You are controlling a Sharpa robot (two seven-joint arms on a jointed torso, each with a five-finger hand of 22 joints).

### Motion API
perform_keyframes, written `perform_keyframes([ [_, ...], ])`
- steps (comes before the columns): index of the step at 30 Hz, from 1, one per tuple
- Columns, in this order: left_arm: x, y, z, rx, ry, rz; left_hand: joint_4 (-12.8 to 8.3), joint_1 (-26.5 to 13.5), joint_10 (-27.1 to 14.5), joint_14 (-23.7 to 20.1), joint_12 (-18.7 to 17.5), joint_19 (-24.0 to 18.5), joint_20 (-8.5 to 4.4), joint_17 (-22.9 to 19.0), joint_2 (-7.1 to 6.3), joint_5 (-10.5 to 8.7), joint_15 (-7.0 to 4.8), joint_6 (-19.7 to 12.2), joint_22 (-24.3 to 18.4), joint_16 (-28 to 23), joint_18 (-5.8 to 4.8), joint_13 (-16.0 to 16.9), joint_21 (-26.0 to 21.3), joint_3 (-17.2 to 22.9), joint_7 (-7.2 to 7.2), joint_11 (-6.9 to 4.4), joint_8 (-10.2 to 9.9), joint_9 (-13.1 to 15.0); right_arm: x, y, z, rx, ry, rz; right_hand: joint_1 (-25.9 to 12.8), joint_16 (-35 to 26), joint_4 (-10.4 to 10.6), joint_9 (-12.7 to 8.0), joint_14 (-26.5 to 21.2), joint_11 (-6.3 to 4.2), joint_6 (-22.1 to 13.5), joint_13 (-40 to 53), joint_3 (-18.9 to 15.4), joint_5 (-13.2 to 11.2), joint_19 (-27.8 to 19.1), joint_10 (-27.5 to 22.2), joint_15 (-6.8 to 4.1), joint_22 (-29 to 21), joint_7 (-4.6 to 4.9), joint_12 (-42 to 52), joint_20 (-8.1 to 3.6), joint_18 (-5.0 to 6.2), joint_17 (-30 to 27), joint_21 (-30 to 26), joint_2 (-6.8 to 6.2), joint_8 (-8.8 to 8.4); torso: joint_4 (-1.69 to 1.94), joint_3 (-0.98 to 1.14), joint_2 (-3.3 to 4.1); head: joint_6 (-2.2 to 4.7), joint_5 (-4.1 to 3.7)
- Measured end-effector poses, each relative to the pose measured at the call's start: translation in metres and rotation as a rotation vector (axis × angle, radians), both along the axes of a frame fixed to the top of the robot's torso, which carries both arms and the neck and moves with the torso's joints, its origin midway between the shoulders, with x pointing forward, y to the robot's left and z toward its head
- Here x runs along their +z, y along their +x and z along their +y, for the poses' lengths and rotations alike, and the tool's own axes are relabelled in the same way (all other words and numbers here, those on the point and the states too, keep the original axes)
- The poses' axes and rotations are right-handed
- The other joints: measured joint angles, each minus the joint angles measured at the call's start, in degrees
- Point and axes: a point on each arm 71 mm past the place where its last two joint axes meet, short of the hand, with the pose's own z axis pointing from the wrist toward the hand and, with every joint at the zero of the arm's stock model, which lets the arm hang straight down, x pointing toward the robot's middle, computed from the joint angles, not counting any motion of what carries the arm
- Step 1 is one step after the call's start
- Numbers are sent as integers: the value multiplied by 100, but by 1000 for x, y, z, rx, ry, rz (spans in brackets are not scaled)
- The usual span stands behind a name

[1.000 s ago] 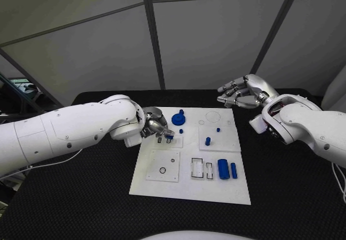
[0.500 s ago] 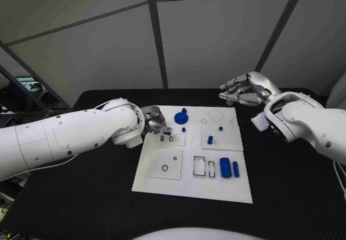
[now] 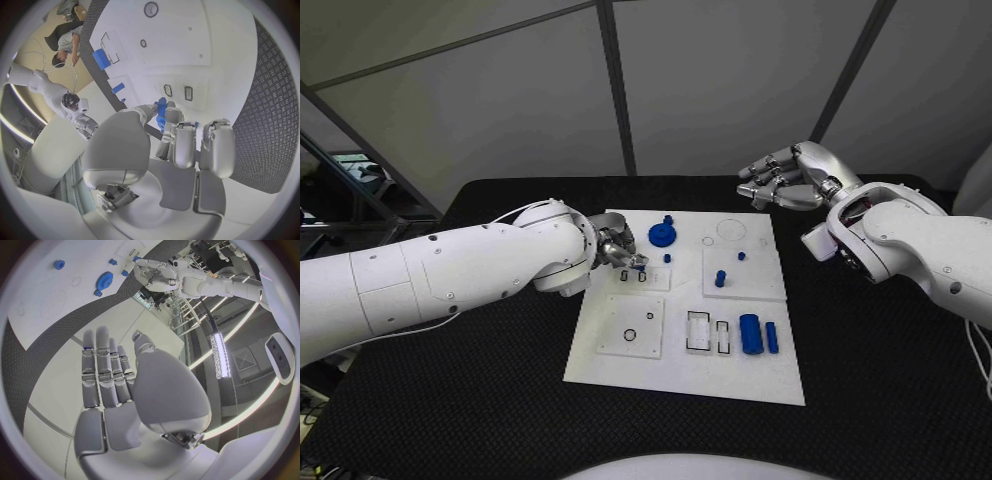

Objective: Assemble the parts on the task board

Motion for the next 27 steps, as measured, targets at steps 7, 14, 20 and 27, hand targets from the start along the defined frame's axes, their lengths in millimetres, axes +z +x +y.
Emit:
perform_keyframes([
  [7,-5,0,-3,-19,26,16,-8,-23,12,0,0,0,0,0,-23,-1,0,0,0,0,0,17,0,8,0,-9,-1,-1,0,0,1,2,1,-1,0,0,0,0,0,0,0,-2,0,0,0,0,0,0,0,0,0,0,0,0,0,0,1,-1,2,-30,-2],
  [14,-10,0,-6,-40,51,30,-15,-37,14,0,0,0,0,0,-37,21,0,1,0,0,0,17,0,14,1,-9,-2,0,0,0,2,3,2,-1,0,0,0,0,0,0,0,-5,0,0,0,0,0,-7,0,0,0,0,-1,0,0,0,1,-2,3,-43,3],
  [20,-11,0,-6,-49,65,35,-68,-90,64,0,67,0,0,0,-31,85,0,22,0,0,0,79,0,68,-2,-21,32,18,0,0,2,3,2,-2,0,0,0,0,0,0,0,-13,0,30,0,0,0,-7,0,0,0,0,4,0,0,0,1,-3,1,-57,-13],
  [27,-11,0,-7,-58,72,39,-70,-145,76,0,95,0,0,0,-36,129,0,31,0,0,0,120,0,70,-11,-26,37,38,0,0,2,4,2,-2,1,0,0,0,0,0,0,-13,0,31,0,0,0,-6,0,0,0,0,3,0,0,0,5,-4,-4,-60,-26],
])
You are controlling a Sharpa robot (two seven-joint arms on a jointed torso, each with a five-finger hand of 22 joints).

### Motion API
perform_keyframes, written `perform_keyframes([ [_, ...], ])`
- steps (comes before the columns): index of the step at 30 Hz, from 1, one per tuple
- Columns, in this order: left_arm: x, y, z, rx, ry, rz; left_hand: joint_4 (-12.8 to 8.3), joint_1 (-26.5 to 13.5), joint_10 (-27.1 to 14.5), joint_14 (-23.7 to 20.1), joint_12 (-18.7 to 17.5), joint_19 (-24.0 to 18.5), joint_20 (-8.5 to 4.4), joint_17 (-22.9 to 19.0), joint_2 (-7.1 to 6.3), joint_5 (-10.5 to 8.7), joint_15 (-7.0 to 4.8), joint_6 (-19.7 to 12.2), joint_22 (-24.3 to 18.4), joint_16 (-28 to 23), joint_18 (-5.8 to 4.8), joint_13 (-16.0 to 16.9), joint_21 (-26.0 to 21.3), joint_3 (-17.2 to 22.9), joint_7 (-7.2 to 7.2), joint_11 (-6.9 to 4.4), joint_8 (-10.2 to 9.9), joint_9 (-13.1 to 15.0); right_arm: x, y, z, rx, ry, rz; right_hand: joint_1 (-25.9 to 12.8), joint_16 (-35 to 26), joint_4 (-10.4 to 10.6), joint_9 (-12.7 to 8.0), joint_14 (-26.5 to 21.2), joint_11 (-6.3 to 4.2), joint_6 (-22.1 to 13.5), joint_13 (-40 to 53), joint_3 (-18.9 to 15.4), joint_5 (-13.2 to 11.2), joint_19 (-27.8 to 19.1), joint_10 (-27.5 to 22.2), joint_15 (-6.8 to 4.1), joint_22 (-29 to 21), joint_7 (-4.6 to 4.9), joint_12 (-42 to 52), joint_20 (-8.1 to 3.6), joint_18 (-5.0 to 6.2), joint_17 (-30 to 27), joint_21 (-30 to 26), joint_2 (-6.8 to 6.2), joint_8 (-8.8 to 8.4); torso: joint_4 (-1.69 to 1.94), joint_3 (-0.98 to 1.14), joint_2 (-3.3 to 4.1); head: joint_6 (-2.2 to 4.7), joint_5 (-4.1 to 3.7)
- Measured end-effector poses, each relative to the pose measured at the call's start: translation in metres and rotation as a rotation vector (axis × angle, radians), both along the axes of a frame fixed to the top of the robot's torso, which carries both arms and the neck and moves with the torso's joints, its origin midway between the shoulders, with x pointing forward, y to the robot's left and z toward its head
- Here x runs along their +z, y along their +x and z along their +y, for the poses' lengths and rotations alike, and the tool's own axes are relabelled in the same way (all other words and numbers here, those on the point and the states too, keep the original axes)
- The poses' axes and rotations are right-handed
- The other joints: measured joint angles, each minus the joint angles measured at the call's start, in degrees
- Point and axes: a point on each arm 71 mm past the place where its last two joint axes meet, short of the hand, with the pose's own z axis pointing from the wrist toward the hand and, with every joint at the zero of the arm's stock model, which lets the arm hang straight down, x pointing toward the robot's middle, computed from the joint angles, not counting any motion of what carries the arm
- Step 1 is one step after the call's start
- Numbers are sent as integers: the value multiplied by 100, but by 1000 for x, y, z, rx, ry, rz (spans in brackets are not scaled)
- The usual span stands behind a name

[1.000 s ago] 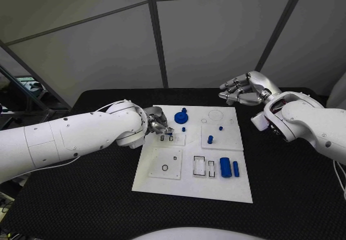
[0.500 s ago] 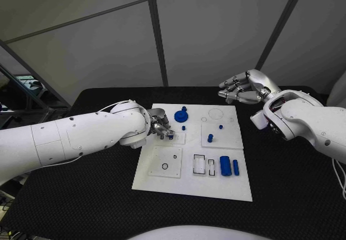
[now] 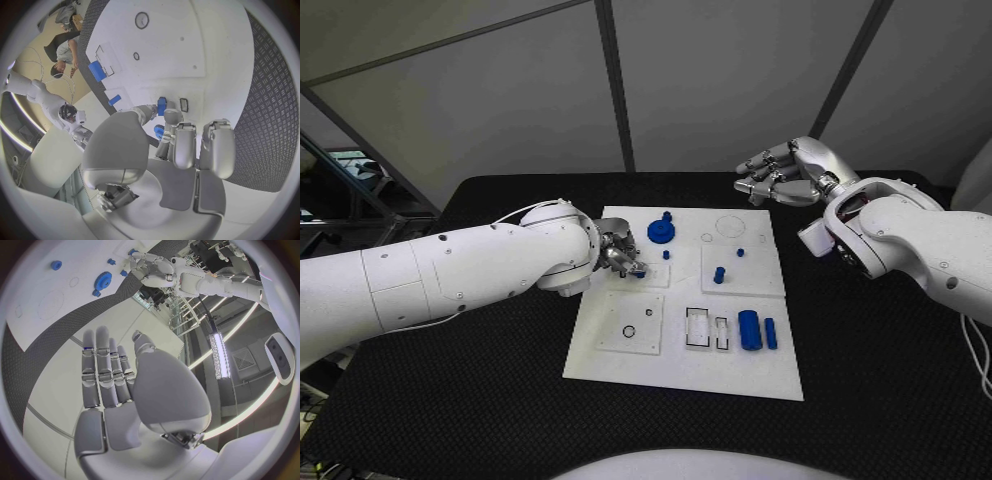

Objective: Assemble the parts on the task board

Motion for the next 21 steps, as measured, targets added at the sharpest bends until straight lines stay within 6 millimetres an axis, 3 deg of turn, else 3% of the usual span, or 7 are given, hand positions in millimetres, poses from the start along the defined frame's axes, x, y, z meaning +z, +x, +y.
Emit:
perform_keyframes([
  [14,0,0,-1,-11,12,7,-20,-68,41,4,91,0,0,0,-8,88,-3,0,0,0,0,82,0,29,0,-3,49,39,0,0,1,1,0,0,-23,0,0,0,0,0,0,-5,0,0,0,0,0,-6,0,0,0,0,-1,-29,24,0,0,-1,3,-14,0],
  [21,-1,2,0,-16,19,17,-168,-338,96,2,105,0,0,0,-12,88,-30,-2,0,0,0,64,0,200,-43,-22,92,51,0,0,1,1,0,1,-24,-21,0,0,0,0,0,-11,0,25,0,0,0,-12,0,0,0,1,-1,-28,24,0,0,-1,4,-40,-9],
])
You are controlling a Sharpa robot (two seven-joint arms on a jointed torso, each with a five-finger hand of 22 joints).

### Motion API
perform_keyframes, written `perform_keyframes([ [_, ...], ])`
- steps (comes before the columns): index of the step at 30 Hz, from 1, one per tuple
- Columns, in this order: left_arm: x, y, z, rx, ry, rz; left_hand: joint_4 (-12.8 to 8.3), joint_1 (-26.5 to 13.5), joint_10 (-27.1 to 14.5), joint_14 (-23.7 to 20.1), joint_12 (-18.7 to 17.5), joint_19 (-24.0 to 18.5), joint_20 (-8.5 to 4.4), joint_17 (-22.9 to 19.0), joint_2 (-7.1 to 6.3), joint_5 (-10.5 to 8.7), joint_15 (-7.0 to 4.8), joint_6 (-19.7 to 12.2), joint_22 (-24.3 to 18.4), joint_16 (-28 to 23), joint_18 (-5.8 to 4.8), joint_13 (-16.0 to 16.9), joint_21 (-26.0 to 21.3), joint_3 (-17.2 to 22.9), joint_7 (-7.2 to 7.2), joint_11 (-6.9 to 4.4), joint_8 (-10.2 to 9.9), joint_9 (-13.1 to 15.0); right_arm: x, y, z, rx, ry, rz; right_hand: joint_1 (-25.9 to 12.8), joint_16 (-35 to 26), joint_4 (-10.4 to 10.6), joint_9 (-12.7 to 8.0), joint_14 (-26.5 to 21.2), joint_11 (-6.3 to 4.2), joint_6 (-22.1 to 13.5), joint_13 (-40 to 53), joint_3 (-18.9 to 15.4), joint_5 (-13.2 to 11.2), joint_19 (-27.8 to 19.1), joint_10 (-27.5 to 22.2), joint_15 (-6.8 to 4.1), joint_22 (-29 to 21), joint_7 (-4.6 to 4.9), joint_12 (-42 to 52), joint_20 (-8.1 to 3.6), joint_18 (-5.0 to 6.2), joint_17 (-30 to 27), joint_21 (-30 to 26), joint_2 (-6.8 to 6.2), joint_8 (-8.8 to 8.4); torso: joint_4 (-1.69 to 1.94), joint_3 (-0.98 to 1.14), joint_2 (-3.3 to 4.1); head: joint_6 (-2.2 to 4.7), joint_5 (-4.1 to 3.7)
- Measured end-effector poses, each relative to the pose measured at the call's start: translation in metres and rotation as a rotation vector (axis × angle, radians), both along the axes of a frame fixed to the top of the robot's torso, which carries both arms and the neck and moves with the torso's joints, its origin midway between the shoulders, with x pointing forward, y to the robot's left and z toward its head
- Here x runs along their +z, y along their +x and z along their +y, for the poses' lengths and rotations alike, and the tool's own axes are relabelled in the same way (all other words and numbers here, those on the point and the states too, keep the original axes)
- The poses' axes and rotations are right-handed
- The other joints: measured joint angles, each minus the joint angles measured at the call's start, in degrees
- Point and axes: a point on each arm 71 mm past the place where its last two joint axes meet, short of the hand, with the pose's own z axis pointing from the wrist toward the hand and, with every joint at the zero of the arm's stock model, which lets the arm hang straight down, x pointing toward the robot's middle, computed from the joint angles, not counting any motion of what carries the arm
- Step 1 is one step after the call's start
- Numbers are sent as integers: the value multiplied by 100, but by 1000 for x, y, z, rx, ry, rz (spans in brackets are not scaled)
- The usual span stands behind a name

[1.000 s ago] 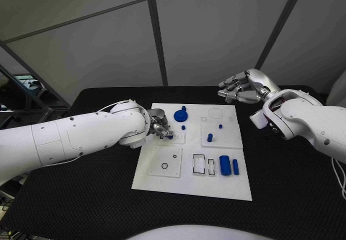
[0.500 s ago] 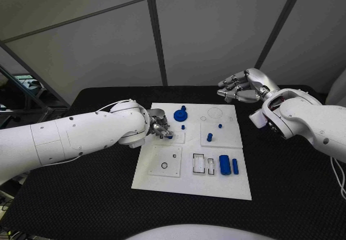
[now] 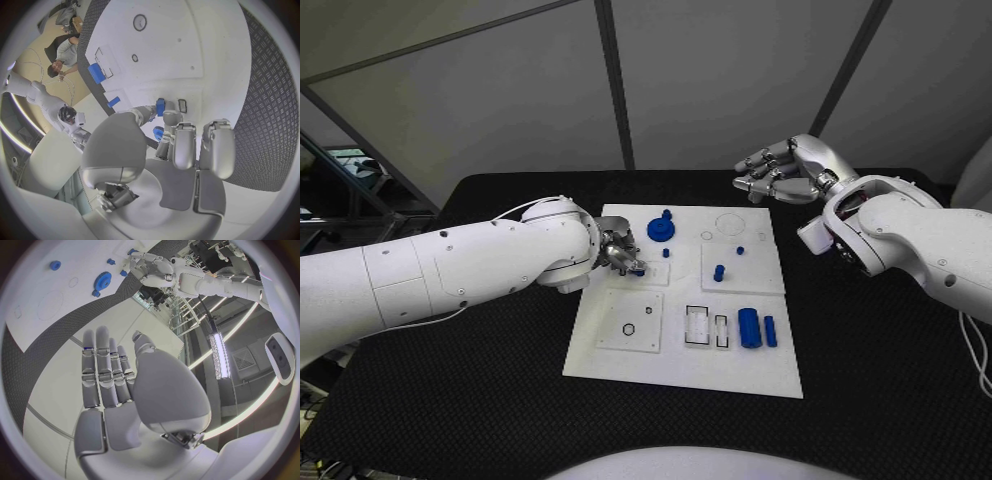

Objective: Assemble the parts on the task board

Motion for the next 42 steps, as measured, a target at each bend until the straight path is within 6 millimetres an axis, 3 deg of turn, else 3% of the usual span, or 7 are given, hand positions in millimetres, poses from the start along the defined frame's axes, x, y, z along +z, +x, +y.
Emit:
perform_keyframes([
  [9,-1,2,1,-6,9,16,-480,-551,94,9,112,1,-43,0,87,-1,-25,137,0,-25,1,122,54,162,-111,-92,-49,-66,0,0,0,0,0,1,-30,0,0,0,0,0,0,-7,0,0,22,0,0,0,0,0,22,0,5,0,30,0,0,1,2,-32,-8],
  [13,0,2,1,-8,10,20,-566,-594,102,-10,156,1,-42,0,130,-1,-44,187,0,-25,0,180,59,70,-122,-96,-90,-99,0,0,0,0,0,1,-30,0,15,0,0,0,0,-7,-15,0,22,0,0,-7,0,0,22,0,4,0,30,0,0,1,1,-46,-14],
  [27,-2,4,1,-6,13,27,-391,-718,175,9,267,0,-83,0,254,4,-64,310,0,-24,0,322,111,-392,-121,-116,-141,-148,0,0,-1,-2,-1,1,-30,0,15,0,0,21,0,-11,-15,0,22,-21,0,-6,0,0,22,0,3,0,30,0,-2,-3,-1,-45,-34],
  [33,-5,3,-2,-10,13,36,-80,-1069,248,8,333,0,-83,0,302,4,-64,398,0,-24,1,400,144,-799,-115,-105,-176,-165,0,0,0,-1,0,1,-61,0,30,0,0,-1,0,-17,-30,0,22,-43,0,-14,0,0,22,0,3,-26,61,0,-2,-4,0,-51,-39],
  [42,-5,4,-2,-8,13,38,115,-1142,248,8,399,0,-83,0,350,3,-64,422,0,-24,0,467,157,-1166,-131,-105,-206,-199,0,0,0,-1,0,2,-61,-21,30,1,0,-1,0,-22,-30,23,22,-42,0,-18,0,23,21,0,2,-26,61,0,-1,-5,-1,-45,-51],
])
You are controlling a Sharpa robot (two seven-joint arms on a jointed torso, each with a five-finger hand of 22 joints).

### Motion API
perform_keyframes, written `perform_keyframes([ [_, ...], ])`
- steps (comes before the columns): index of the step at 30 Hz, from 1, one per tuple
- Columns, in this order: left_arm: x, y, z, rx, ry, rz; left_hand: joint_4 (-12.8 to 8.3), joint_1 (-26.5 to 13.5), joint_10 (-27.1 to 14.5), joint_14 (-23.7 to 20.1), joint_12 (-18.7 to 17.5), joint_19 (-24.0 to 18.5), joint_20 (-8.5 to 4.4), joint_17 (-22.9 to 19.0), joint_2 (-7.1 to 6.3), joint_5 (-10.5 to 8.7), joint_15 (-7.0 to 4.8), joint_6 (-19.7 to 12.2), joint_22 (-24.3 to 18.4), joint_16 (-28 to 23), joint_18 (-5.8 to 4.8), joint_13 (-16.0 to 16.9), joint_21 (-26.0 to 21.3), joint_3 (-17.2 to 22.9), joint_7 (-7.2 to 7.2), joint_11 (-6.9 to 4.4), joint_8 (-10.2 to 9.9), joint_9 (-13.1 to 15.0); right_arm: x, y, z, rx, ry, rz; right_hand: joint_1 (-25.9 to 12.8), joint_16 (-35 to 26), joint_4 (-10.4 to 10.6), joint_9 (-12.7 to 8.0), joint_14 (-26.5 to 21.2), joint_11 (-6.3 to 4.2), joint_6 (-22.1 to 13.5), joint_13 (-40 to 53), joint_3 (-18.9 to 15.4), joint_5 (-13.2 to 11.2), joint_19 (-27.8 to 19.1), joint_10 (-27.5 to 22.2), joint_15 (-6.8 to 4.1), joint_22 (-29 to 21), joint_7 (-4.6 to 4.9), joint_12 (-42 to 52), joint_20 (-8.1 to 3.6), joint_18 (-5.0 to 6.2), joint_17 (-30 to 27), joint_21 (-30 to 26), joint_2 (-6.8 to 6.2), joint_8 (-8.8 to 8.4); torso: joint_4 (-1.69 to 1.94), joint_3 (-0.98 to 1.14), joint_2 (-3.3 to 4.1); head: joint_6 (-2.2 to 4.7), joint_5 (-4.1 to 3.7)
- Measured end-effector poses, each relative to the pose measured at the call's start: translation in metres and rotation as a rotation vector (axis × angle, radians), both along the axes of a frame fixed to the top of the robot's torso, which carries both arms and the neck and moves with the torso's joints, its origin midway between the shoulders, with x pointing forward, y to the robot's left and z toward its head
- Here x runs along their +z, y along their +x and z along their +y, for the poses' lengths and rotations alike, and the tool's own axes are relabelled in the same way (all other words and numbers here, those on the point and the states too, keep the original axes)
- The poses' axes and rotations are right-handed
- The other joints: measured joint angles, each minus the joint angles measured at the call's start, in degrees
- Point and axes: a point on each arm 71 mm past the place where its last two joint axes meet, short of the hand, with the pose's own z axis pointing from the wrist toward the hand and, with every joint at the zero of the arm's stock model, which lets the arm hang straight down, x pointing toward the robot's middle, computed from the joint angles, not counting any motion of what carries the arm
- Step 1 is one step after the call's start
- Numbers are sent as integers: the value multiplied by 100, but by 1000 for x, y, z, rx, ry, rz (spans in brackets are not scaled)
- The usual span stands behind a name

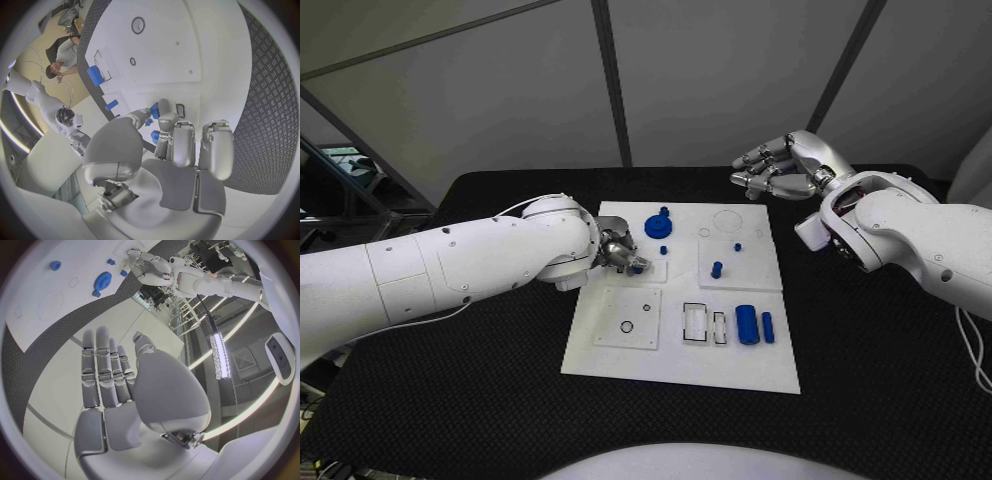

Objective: Assemble the parts on the task board

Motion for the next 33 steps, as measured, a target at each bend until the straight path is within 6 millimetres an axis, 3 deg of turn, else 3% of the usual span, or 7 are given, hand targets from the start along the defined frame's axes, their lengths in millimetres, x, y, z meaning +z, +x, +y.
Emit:
perform_keyframes([
  [16,0,2,1,9,-1,-2,370,-99,61,0,66,0,0,0,99,-1,0,62,0,0,1,83,43,-635,-21,-20,-59,-21,0,0,0,-1,0,0,0,0,17,0,-15,0,-21,-7,-17,0,0,0,15,-8,20,0,0,0,4,0,0,0,4,-2,-3,23,-10],
  [28,1,0,7,17,-6,-3,429,-98,60,0,66,0,1,0,99,-1,0,61,0,0,1,52,43,-885,-21,-20,-70,-25,0,1,-1,-4,-1,1,0,0,17,0,-20,21,-21,-7,-17,0,0,-20,20,-7,21,0,0,0,3,-22,-1,0,4,-7,-2,24,-26],
  [33,15,4,10,28,-31,-22,439,-97,60,0,37,0,1,0,97,-1,0,61,0,0,0,24,43,-961,-21,-20,-70,-22,-1,2,-2,-7,-2,1,-22,0,34,0,-20,21,-21,-12,-34,0,0,-20,20,-13,21,0,0,0,3,-22,-23,0,4,-7,-2,31,-32],
])
